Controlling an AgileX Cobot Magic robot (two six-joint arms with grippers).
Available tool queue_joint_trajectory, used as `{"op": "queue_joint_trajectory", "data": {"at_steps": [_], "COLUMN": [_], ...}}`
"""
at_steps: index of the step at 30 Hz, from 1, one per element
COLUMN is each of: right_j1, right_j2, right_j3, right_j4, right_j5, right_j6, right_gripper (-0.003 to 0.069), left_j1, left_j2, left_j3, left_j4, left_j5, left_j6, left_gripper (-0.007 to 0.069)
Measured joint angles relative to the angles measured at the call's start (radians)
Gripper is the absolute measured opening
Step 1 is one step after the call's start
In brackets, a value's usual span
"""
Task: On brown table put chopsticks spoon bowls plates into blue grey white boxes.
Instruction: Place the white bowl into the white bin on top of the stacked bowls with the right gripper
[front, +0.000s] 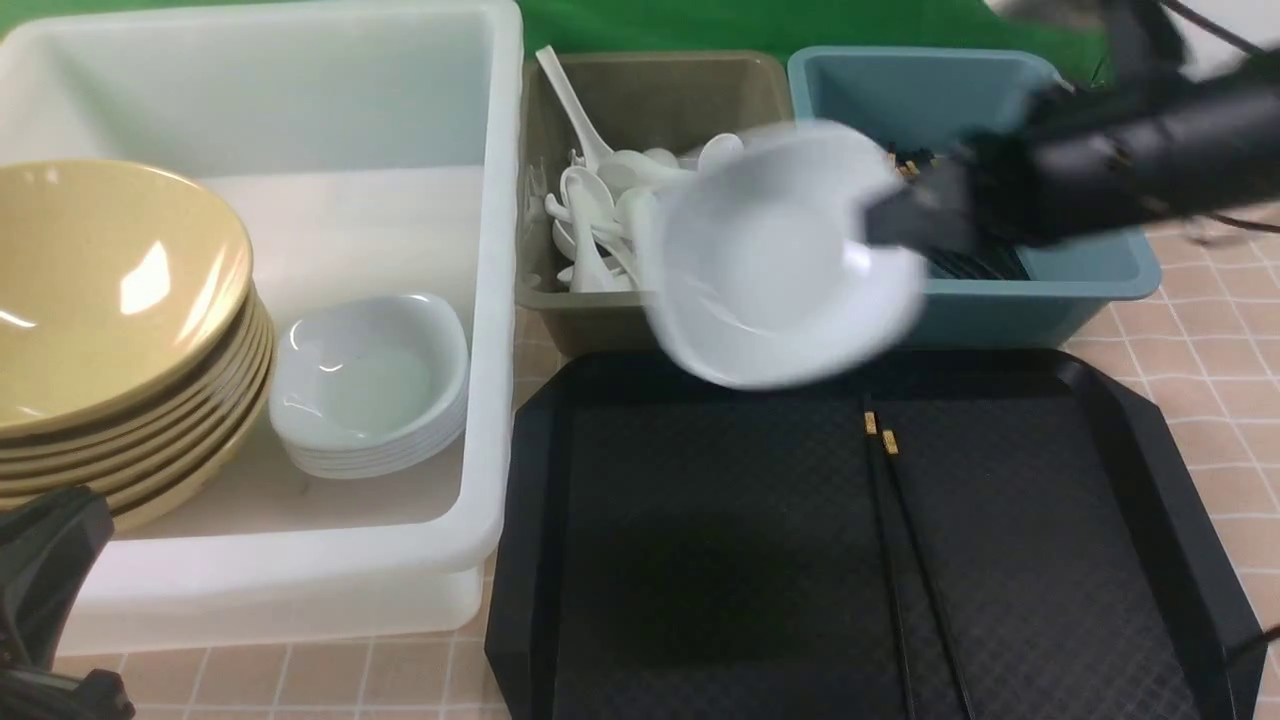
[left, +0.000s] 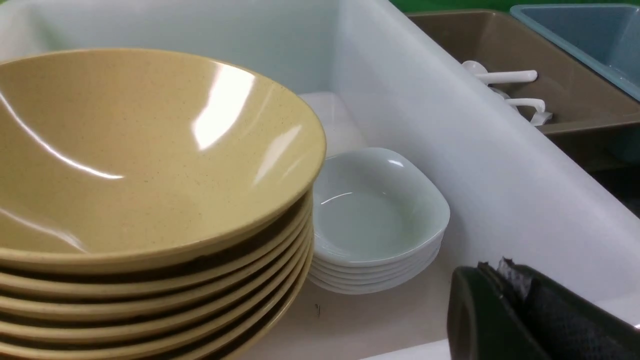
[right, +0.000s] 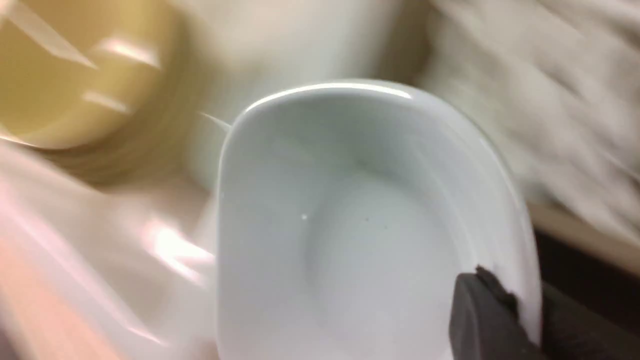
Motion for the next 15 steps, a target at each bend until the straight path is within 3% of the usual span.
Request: {"op": "queue_joint_trajectory", "data": {"at_steps": [1, 2, 3, 4, 6, 7, 9, 10, 11, 13, 15], "right_j1": [0.024, 0.118, 0.139, 0.205, 0.268, 0.302, 0.324, 0.334, 0.334, 0.337, 0.34], "right_j2": [0.009, 0.058, 0.073, 0.133, 0.22, 0.291, 0.361, 0.428, 0.438, 0.545, 0.601], "right_j3": [-0.01, -0.054, -0.061, -0.124, -0.212, -0.285, -0.359, -0.434, -0.434, -0.585, -0.68], "right_j4": [0.041, 0.186, 0.199, 0.265, 0.249, 0.174, 0.076, -0.085, -0.085, -0.392, -0.518], "right_j5": [-0.015, -0.081, -0.09, -0.145, -0.209, -0.248, -0.269, -0.262, -0.262, -0.17, -0.115], "right_j6": [-0.05, -0.173, -0.19, -0.291, -0.331, -0.306, -0.216, -0.083, -0.062, 0.217, 0.411], "right_gripper": [0.0074, 0.0074, 0.0074, 0.0074, 0.0074, 0.0074, 0.0074, 0.0074, 0.0074, 0.0076, 0.0082], "left_j1": [0.0, 0.0, 0.0, 0.0, 0.0, 0.0, 0.0, 0.0, 0.0, 0.0, 0.0], "left_j2": [0.0, 0.0, 0.0, 0.0, 0.0, 0.0, 0.0, 0.0, 0.0, 0.0, 0.0], "left_j3": [0.0, 0.0, 0.0, 0.0, 0.0, 0.0, 0.0, 0.0, 0.0, 0.0, 0.0], "left_j4": [0.0, 0.0, 0.0, 0.0, 0.0, 0.0, 0.0, 0.0, 0.0, 0.0, 0.0], "left_j5": [0.0, 0.0, 0.0, 0.0, 0.0, 0.0, 0.0, 0.001, 0.001, 0.006, 0.007], "left_j6": [0.0, 0.0, 0.0, 0.0, 0.0, 0.0, 0.0, 0.0, 0.0, 0.0, 0.0], "left_gripper": [0.0001, 0.0001, 0.0001, 0.0001, 0.0001, 0.0001, 0.0001, 0.0001, 0.0001, 0.0001, 0.0001]}}
